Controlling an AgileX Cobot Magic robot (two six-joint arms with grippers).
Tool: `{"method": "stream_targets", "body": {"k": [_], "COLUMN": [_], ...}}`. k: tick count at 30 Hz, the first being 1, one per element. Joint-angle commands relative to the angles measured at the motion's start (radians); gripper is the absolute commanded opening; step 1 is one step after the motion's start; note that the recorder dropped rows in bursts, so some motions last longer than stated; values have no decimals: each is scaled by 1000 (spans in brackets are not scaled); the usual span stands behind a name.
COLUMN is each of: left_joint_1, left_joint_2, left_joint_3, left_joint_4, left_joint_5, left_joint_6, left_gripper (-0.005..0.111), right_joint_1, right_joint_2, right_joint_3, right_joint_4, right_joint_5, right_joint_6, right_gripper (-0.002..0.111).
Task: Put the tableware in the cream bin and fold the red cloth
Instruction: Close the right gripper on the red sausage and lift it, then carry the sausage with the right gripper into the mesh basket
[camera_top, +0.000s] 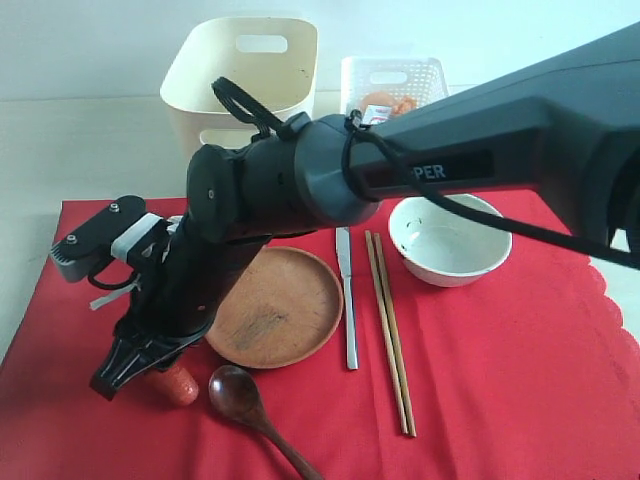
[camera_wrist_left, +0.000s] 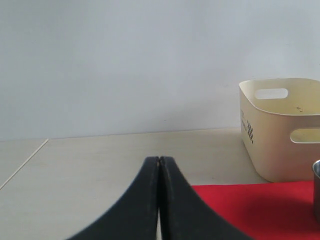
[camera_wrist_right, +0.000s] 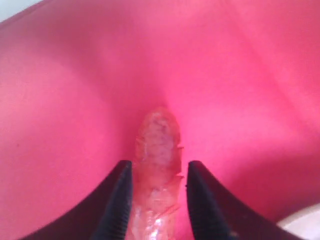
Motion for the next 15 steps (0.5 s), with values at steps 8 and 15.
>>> {"method": "stream_targets", "body": {"k": [8, 15], "left_joint_1": [1, 1], "left_joint_2": [-6, -6], "left_joint_3": [0, 0], "left_joint_4": [2, 2], "left_joint_5": [2, 2], "left_joint_6": [-3, -3], "left_gripper": [0, 0], "right_joint_1": [51, 83], "right_joint_2": [17, -7], "right_joint_3": [-1, -27], "right_joint_4": [-73, -88], "right_joint_5": [59, 41], "right_joint_6": [-7, -16], "right_gripper": [41, 2]}}
